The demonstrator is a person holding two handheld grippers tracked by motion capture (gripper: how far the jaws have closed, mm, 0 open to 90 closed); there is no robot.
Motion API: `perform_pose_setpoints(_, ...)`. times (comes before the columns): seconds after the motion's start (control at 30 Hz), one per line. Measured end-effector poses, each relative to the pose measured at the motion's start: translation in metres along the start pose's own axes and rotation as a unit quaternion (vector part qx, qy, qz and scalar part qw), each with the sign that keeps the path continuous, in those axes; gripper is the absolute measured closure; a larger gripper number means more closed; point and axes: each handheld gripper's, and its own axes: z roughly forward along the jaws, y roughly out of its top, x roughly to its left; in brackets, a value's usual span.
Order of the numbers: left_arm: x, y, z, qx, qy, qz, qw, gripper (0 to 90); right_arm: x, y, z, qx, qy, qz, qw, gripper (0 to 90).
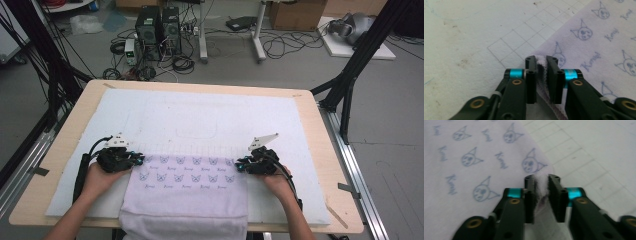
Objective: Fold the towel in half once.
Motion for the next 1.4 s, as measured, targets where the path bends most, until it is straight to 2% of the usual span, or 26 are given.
perform_pose_setpoints(0.07,0.0,0.0,0.0,-0.001,0.001,0.001,1.0,83.4,0.0,0.002,-0.001,0.002,-0.001,-0.007,1.0,81.5)
perform_pose_setpoints(0.2,0.002,0.003,0.002,-0.012,0.024,-0.002,0.9996,84.5,-0.006,0.006,-0.004,-0.002,-0.018,-0.001,0.9998,83.0)
perform_pose_setpoints(0.3,0.008,0.016,0.006,-0.016,0.041,-0.004,0.999,84.8,-0.016,0.014,-0.007,-0.017,-0.029,0.007,0.9994,83.3)
perform_pose_setpoints(0.4,0.018,0.04,0.009,-0.035,0.058,-0.008,0.9976,84.9,-0.032,0.029,-0.012,-0.015,-0.052,0.01,0.9985,83.5)
perform_pose_setpoints(0.5,0.031,0.067,0.01,-0.047,0.078,-0.012,0.9958,85.0,-0.048,0.044,-0.019,-0.031,-0.071,0.017,0.9969,83.6)
perform_pose_setpoints(0.57,0.039,0.087,0.009,-0.046,0.09,-0.008,0.9949,85.0,-0.063,0.061,-0.026,-0.038,-0.085,0.019,0.9955,83.7)
perform_pose_setpoints(0.63,0.046,0.106,0.005,-0.051,0.101,-0.004,0.9935,85.0,-0.071,0.076,-0.033,-0.048,-0.093,0.017,0.9944,84.1)
perform_pose_setpoints(0.73,0.057,0.14,-0.006,-0.074,0.119,0.004,0.9901,85.0,-0.086,0.103,-0.047,-0.051,-0.11,0.01,0.9926,84.2)
perform_pose_setpoints(0.83,0.065,0.157,-0.009,-0.08,0.124,0.012,0.989,84.6,-0.096,0.123,-0.059,-0.066,-0.115,0.013,0.9911,83.8)
perform_pose_setpoints(0.87,0.068,0.158,-0.008,-0.078,0.127,0.011,0.9888,83.9,-0.099,0.126,-0.06,-0.065,-0.118,0.016,0.9907,82.4)
perform_pose_setpoints(0.9,0.07,0.156,-0.006,-0.073,0.131,0.006,0.9886,81.0,-0.1,0.126,-0.059,-0.073,-0.123,0.017,0.9896,74.8)
perform_pose_setpoints(0.93,0.072,0.154,-0.002,-0.057,0.133,0.0,0.9894,75.3,-0.101,0.125,-0.057,-0.082,-0.129,0.025,0.9879,67.4)
perform_pose_setpoints(0.97,0.075,0.149,0.001,-0.048,0.132,-0.003,0.9901,67.5,-0.103,0.121,-0.053,-0.082,-0.124,0.034,0.9883,66.4)
perform_pose_setpoints(1.0,0.075,0.143,0.003,-0.05,0.129,-0.008,0.9903,65.5,-0.104,0.117,-0.048,-0.078,-0.118,0.037,0.9893,65.1)
perform_pose_setpoints(1.07,0.076,0.129,0.004,-0.047,0.12,-0.011,0.9915,64.6,-0.103,0.105,-0.041,-0.075,-0.116,0.042,0.9895,63.6)
perform_pose_setpoints(1.13,0.075,0.118,0.004,-0.047,0.113,-0.014,0.9924,63.4,-0.102,0.096,-0.035,-0.051,-0.094,0.061,0.9924,58.7)
perform_pose_setpoints(1.2,0.072,0.107,0.003,-0.047,0.103,-0.015,0.9935,62.6,-0.094,0.088,-0.033,-0.06,-0.102,0.045,0.992,59.5)
perform_pose_setpoints(1.4,0.05,0.077,0.007,-0.046,0.059,0.005,0.9972,61.1,-0.068,0.064,-0.025,-0.062,-0.079,0.035,0.9944,58.6)
